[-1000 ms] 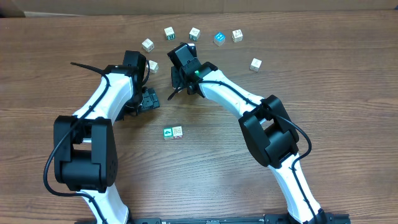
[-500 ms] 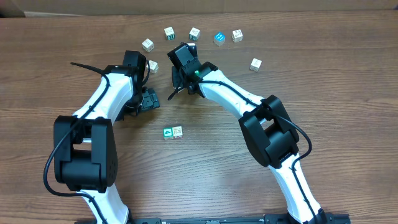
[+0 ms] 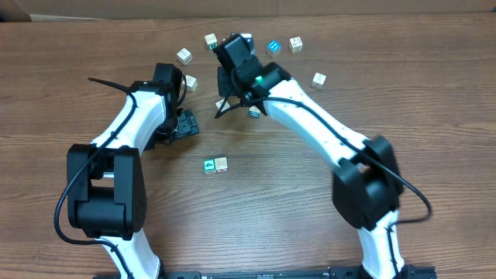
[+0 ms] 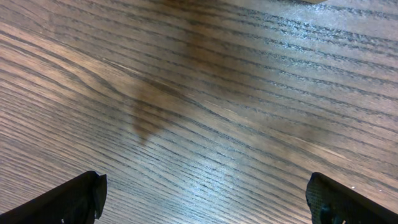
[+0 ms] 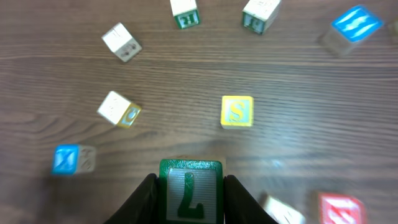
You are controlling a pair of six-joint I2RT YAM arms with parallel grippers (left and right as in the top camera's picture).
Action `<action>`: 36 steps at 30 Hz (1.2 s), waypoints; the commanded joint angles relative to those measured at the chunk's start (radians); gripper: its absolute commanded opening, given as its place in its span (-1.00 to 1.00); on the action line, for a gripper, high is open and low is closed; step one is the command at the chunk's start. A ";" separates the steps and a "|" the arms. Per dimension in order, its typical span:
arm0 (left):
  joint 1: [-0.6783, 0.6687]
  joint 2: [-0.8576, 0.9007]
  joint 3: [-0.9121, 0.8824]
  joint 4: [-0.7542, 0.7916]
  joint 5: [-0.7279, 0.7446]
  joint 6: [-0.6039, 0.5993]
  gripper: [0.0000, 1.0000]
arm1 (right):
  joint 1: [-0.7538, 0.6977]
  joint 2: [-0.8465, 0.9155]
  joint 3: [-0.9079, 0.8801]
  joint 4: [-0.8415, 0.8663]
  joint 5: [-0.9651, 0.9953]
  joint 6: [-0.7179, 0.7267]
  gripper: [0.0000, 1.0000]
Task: Form a horizontal line
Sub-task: 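Carry the green L block forward toward the green 4 block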
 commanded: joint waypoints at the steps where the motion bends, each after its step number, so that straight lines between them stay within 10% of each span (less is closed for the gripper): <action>1: -0.002 0.010 -0.003 -0.002 -0.012 -0.003 0.99 | -0.003 -0.099 0.029 -0.070 0.011 -0.002 -0.46; 18: -0.002 0.010 -0.003 -0.002 -0.012 -0.003 0.99 | 0.000 -0.129 -0.051 -0.447 -0.158 0.161 -0.45; 36: -0.002 0.010 -0.003 -0.002 -0.012 -0.003 0.99 | 0.064 -0.129 -0.354 -0.270 -0.204 0.217 -0.43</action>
